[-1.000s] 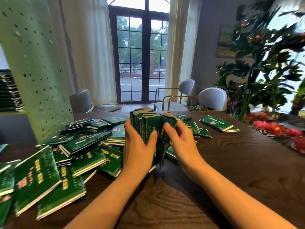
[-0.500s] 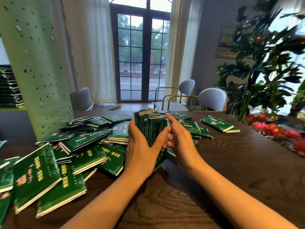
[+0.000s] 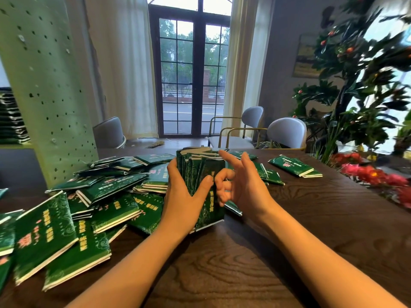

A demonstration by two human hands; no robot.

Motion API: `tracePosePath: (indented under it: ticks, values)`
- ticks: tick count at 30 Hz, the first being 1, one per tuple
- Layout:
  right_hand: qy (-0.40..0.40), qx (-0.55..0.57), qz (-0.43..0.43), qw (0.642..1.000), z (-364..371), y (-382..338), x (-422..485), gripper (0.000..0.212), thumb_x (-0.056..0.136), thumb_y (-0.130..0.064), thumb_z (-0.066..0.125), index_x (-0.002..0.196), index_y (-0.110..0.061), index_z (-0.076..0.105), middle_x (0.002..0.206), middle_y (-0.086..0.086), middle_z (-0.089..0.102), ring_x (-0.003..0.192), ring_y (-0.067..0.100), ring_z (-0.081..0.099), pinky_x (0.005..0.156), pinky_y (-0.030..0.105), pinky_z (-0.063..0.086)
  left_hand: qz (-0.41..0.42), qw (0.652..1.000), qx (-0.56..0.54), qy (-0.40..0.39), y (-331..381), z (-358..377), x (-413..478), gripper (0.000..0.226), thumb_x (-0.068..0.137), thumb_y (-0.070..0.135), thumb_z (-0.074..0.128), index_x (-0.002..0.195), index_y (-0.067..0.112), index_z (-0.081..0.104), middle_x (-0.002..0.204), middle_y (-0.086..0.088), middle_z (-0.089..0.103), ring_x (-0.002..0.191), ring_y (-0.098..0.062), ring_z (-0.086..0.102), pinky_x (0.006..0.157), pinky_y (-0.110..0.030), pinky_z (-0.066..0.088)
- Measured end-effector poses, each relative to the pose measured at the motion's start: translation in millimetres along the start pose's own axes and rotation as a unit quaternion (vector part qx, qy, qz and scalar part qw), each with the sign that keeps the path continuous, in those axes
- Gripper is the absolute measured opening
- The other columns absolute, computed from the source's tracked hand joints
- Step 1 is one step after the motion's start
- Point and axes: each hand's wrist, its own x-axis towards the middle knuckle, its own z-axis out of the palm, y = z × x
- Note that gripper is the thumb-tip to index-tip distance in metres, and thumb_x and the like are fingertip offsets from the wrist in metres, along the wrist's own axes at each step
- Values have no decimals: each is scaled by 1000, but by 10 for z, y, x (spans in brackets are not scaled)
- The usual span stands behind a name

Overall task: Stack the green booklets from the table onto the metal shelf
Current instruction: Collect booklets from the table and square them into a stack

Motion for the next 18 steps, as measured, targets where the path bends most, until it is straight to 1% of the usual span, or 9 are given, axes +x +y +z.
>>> tracePosePath:
  ticks: [3,6,8,10,12,13,14,16,18]
  values:
    - [43,-55,-7,998,-94,-19,33,50,94,-53,20,131,-26,42,53,7,53,34,11,40,37,19,35,-14,1000,-16,7,35,15,6,59,90,28,61,136,23,26,124,5,52,114,-14,51,94,-29,39]
    - [125,-163,-40,978,-214,-17,57,36,103,-37,25,125,-23,49,54,4,52,39,10,38,40,20,33,-45,998,-52,14,81,23,4,48,92,27,58,129,27,28,109,18,50,106,-8,49,90,-23,34]
    - [177,-314,-72,930,-334,15,100,28,102,-24,33,120,-20,55,68,2,58,52,6,48,51,22,38,-64,995,-78,18,80,15,21,52,92,30,58,136,20,30,113,15,52,109,-8,49,91,-22,35]
    - [180,-487,-84,850,-504,82,143,29,100,-18,40,124,-14,57,101,6,67,85,13,61,73,27,43,-89,990,-107,28,65,12,38,61,91,36,58,141,15,30,129,4,52,120,-16,49,103,-32,38]
    - [135,-620,-38,772,-654,173,176,34,99,-22,43,129,-11,56,129,9,59,118,25,54,98,32,40,-115,984,-133,43,58,15,54,69,90,41,57,147,16,26,142,-3,46,130,-24,45,110,-47,35]
    - [107,-658,3,745,-706,222,191,36,100,-26,42,130,-13,56,134,8,56,125,27,48,104,36,36,-127,980,-148,50,58,19,60,68,90,41,57,146,17,28,142,-3,46,129,-24,45,110,-48,35]
    - [87,-680,48,727,-724,259,196,38,99,-31,40,132,-18,54,138,7,53,130,29,44,106,39,34,-131,977,-160,58,50,7,67,63,91,40,57,143,17,31,139,-3,48,126,-23,48,108,-45,37]
    - [63,-688,119,714,-710,265,187,40,99,-35,39,135,-23,51,140,6,50,134,28,38,108,40,33,-140,970,-185,71,52,-11,83,49,92,37,57,134,18,39,132,-3,54,117,-21,53,101,-39,41]
    - [54,-685,114,718,-688,221,169,37,97,-33,44,131,-22,55,136,5,55,128,26,46,105,37,38,-155,963,-202,86,38,-31,108,54,91,40,59,135,17,39,133,-5,55,119,-25,54,103,-44,42]
